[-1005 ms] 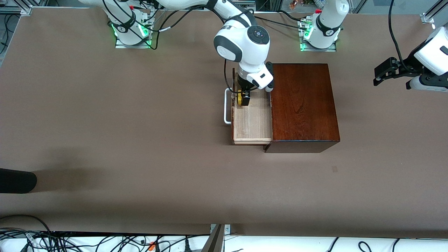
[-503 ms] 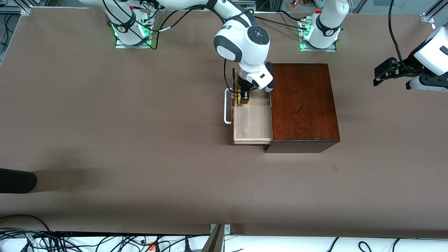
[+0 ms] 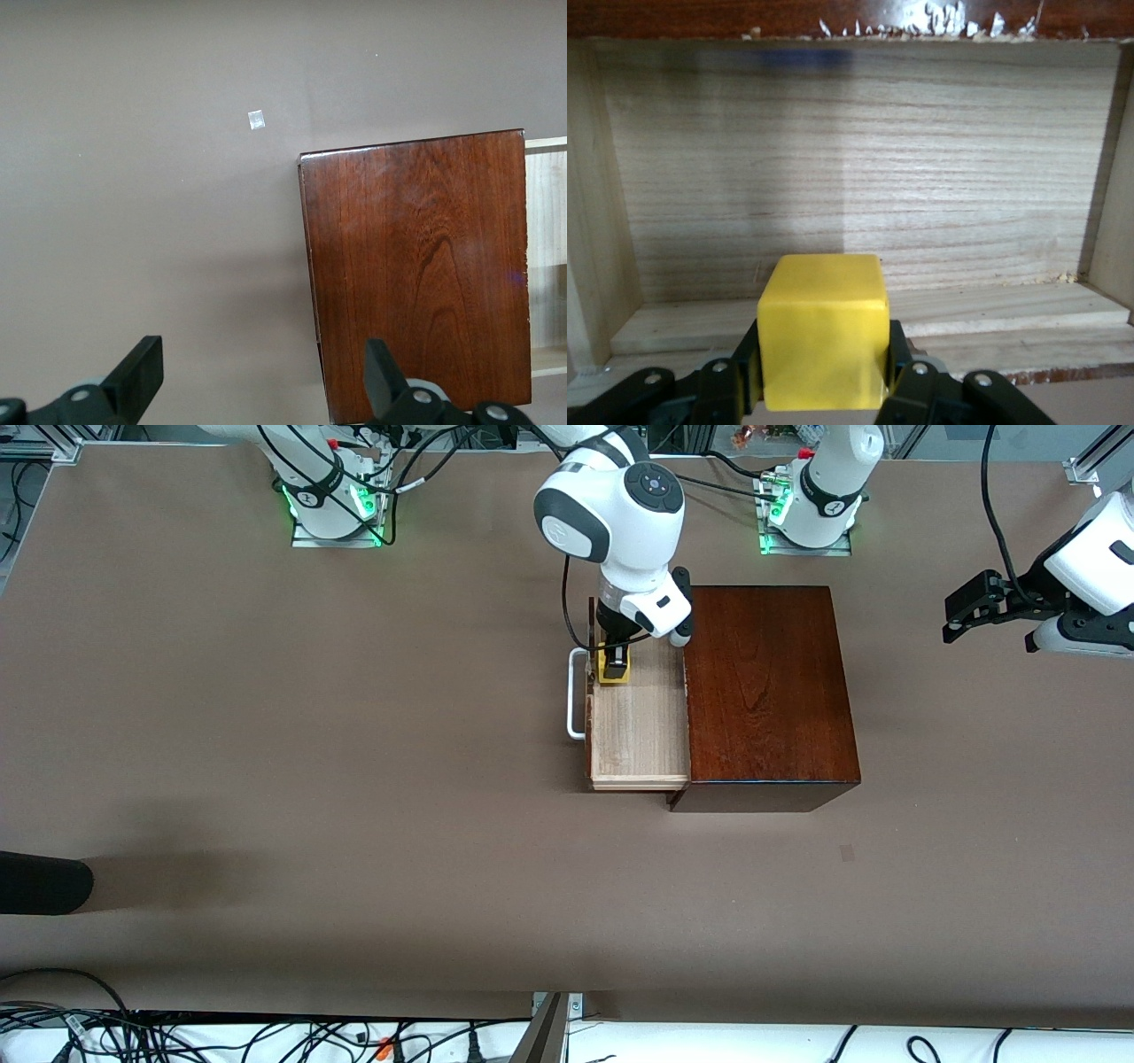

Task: Open drawer, take yellow block, close drawer
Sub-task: 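Lift the yellow cube out with the right gripper while the left gripper approaches, then lower the cube onto the table while the left gripper reaches the drawer, then open the right gripper and withdraw it from the yellow cube, then push the drawer into the wooden box with the left gripper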

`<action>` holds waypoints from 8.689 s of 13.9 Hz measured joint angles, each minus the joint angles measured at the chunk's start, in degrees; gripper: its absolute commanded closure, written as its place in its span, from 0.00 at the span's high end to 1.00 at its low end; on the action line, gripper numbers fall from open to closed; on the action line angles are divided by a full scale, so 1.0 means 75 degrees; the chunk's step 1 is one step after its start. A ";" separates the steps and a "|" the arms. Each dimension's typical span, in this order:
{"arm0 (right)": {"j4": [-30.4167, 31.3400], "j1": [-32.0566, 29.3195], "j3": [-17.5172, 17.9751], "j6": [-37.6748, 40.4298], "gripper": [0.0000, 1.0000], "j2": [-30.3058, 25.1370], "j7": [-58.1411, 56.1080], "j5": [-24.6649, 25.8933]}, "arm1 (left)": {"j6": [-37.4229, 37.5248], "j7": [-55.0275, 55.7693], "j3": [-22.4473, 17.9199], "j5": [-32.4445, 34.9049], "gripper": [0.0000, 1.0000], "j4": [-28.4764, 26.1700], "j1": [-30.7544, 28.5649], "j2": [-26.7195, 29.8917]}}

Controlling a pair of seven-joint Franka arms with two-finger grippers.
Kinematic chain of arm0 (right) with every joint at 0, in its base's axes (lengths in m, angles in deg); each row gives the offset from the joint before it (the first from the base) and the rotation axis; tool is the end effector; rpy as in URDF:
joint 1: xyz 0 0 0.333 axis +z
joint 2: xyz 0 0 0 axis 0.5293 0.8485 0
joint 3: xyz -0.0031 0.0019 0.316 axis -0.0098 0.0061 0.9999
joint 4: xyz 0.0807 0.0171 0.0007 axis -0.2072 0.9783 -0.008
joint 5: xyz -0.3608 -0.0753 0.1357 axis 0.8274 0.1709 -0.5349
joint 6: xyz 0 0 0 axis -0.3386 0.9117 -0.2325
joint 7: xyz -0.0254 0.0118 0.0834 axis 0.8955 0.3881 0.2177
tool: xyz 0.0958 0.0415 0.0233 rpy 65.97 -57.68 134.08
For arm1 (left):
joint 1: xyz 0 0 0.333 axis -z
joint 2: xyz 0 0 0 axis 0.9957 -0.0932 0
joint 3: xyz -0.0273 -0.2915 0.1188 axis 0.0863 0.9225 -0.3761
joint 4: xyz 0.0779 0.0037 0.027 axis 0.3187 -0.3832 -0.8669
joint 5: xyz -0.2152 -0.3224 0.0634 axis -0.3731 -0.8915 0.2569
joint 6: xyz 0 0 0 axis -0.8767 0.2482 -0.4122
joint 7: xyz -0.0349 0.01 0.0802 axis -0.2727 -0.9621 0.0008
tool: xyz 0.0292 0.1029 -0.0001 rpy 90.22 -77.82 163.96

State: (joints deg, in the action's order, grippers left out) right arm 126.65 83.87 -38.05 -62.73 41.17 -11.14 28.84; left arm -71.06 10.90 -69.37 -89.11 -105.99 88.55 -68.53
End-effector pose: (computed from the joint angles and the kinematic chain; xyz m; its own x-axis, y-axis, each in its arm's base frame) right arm 0.4275 0.6091 0.3603 0.0360 0.9957 -0.0856 0.9915 -0.0248 0.1280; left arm 0.5522 -0.0374 0.6307 0.9958 -0.0892 -0.0221 -0.0891 -0.9960 0.0020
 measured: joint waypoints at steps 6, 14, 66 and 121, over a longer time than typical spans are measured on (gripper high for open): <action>-0.0753 -0.0597 -0.0115 0.1002 0.00 -0.0272 0.0022 -0.0651 | -0.0006 0.0000 0.0002 0.0000 1.00 0.0001 0.0006 -0.0002; -0.0880 -0.2707 -0.0336 0.2570 0.00 -0.1464 0.0001 -0.1175 | -0.0019 -0.0002 0.0024 -0.0179 1.00 0.0018 0.0203 -0.0002; 0.6723 -0.4515 -0.2495 -0.3243 1.00 -0.3541 0.3029 -0.2339 | -0.2915 -0.5112 -0.0038 0.0872 1.00 0.1162 0.6124 -0.4891; 0.2999 -0.4433 -0.2458 0.2509 1.00 -0.5453 0.2946 -0.1499 | -0.0774 -0.2490 -0.0490 0.1649 1.00 0.1984 0.5201 -0.4283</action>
State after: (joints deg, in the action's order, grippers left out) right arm 149.15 50.61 -56.49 -43.91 0.27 10.96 17.59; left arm -76.87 -7.78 -73.05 -76.74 -91.11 127.56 -100.66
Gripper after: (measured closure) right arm 0.000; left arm 0.000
